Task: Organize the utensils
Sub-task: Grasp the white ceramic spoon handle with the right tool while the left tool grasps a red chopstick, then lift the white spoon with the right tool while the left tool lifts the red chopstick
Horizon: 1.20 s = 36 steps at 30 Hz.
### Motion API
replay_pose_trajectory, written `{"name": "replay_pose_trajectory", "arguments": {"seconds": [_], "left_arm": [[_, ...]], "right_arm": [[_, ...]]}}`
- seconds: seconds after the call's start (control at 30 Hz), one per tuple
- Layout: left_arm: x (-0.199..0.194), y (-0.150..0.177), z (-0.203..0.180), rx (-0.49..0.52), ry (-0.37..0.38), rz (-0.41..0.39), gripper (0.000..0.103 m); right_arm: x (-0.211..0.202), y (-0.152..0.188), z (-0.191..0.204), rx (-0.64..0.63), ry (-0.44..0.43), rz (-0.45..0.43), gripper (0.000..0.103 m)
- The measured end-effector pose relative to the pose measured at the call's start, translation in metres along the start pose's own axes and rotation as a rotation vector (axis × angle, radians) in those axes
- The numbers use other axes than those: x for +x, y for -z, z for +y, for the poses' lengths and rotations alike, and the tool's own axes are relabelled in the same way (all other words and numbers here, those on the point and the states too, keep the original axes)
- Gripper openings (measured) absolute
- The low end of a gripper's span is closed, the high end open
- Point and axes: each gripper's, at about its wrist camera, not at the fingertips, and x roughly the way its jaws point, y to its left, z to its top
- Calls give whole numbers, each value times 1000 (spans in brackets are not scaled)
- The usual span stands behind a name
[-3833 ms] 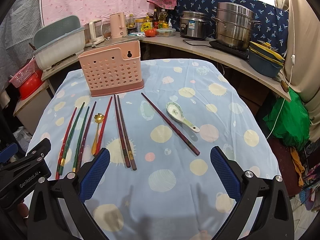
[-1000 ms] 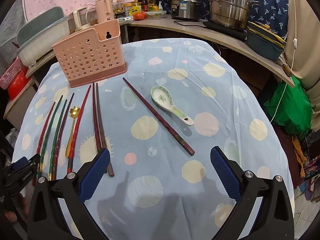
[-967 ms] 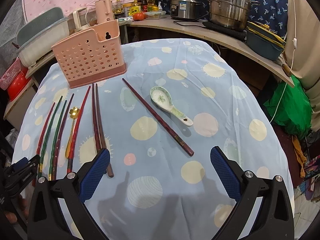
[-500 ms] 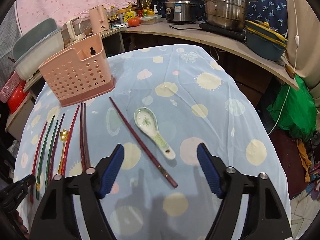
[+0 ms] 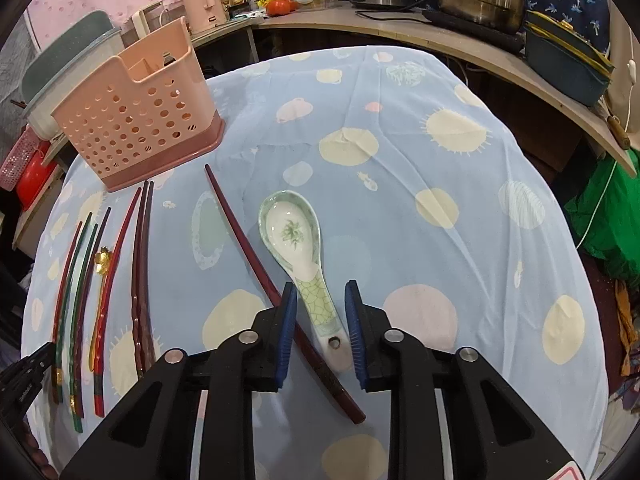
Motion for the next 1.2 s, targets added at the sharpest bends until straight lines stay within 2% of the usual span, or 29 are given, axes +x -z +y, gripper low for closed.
{"name": "replay_pose_trajectory", "arguments": {"seconds": [0.37,0.7,0.87,1.2], "left_arm": [[1,0,-2,3,-3,-3,7],[-6,1,-2,-2,7,-17,7],[-15,1,-1,-6,16,-37,3],[-21,9,-2,5,43,-40,0]], "right_arm": [[3,6,6,-10,-29,7,13],[-13,8,6,-6,-29,-29,13],[-21,12,7,-8,-32,-41,13],[-26,35,5,9,-44,-11,13]]}}
